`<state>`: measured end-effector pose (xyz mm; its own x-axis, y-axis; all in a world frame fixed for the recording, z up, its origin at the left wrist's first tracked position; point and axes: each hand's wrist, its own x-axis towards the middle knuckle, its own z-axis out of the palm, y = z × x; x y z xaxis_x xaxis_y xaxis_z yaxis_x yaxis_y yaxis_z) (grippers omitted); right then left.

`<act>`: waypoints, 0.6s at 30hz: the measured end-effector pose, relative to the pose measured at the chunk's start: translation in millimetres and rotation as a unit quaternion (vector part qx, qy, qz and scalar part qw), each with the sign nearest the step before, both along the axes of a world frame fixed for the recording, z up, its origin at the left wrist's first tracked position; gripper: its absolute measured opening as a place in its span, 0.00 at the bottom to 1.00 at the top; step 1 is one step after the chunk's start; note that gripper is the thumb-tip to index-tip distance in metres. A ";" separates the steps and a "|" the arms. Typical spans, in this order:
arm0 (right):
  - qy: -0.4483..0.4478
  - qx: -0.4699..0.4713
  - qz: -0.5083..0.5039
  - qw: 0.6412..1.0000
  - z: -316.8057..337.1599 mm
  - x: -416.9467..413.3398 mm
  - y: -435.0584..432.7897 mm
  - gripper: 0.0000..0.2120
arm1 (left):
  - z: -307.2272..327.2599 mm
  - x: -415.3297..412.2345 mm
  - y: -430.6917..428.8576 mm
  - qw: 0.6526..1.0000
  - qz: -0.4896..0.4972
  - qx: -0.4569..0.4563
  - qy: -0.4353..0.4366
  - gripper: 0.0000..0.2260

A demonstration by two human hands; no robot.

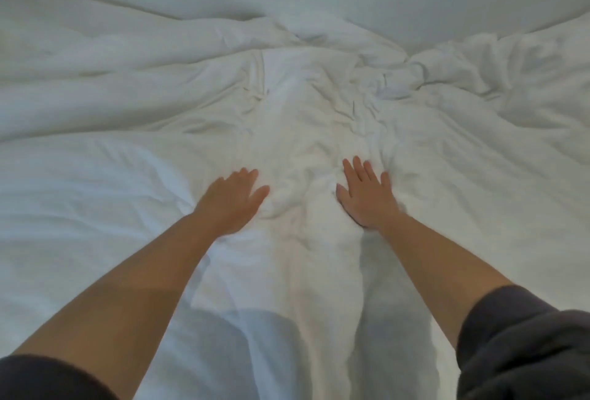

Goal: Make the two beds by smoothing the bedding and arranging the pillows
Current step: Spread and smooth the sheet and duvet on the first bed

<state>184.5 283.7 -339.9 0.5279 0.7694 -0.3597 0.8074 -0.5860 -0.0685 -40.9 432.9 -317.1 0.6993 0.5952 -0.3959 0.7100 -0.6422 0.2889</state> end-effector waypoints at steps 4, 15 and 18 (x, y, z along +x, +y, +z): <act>-0.014 -0.025 -0.006 1.000 4.1 -54.0 -80.6 0.31 | -9.2 -83.8 -47.6 0.992 -0.001 0.102 0.068 0.28; 0.004 -0.048 -0.095 0.994 3.4 -226.9 -254.8 0.31 | -27.2 -176.0 -162.4 0.987 -0.080 0.082 0.111 0.35; 0.016 -0.084 -0.105 0.991 -7.7 -280.7 -280.6 0.32 | -32.5 -199.5 -197.6 0.983 -0.128 0.092 0.095 0.36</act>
<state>-96.3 3.2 -347.6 0.6563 0.5712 -0.4930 0.6650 -0.7465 0.0204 -240.4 235.3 -349.5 0.7588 0.4836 -0.4363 0.5487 -0.8355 0.0281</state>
